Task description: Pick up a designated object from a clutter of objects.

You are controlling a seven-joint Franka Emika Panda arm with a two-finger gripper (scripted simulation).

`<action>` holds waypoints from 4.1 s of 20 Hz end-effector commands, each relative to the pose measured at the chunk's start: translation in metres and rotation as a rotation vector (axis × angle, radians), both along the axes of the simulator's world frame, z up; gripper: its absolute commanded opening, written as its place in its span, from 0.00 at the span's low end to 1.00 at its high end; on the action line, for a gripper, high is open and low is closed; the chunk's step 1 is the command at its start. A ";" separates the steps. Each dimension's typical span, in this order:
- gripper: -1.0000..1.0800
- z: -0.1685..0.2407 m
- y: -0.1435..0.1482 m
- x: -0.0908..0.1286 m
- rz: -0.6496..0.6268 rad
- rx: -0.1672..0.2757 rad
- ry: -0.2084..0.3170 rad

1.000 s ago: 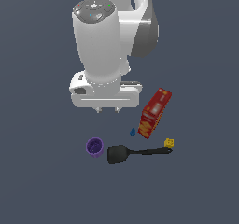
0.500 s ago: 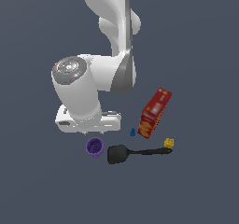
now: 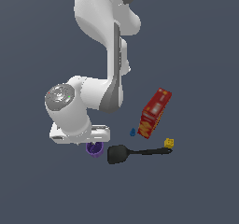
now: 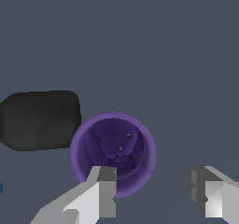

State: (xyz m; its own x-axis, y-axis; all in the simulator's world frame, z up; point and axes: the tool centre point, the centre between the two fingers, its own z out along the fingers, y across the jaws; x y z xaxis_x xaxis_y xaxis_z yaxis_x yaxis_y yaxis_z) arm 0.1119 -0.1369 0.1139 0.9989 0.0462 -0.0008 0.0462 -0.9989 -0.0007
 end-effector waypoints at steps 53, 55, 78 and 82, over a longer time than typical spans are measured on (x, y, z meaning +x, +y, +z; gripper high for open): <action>0.00 0.025 0.057 -0.060 0.006 -0.002 -0.001; 0.00 0.037 0.068 -0.070 0.006 -0.002 -0.001; 0.00 0.188 0.208 -0.198 0.006 -0.007 -0.002; 0.00 0.214 0.232 -0.218 0.006 -0.007 -0.002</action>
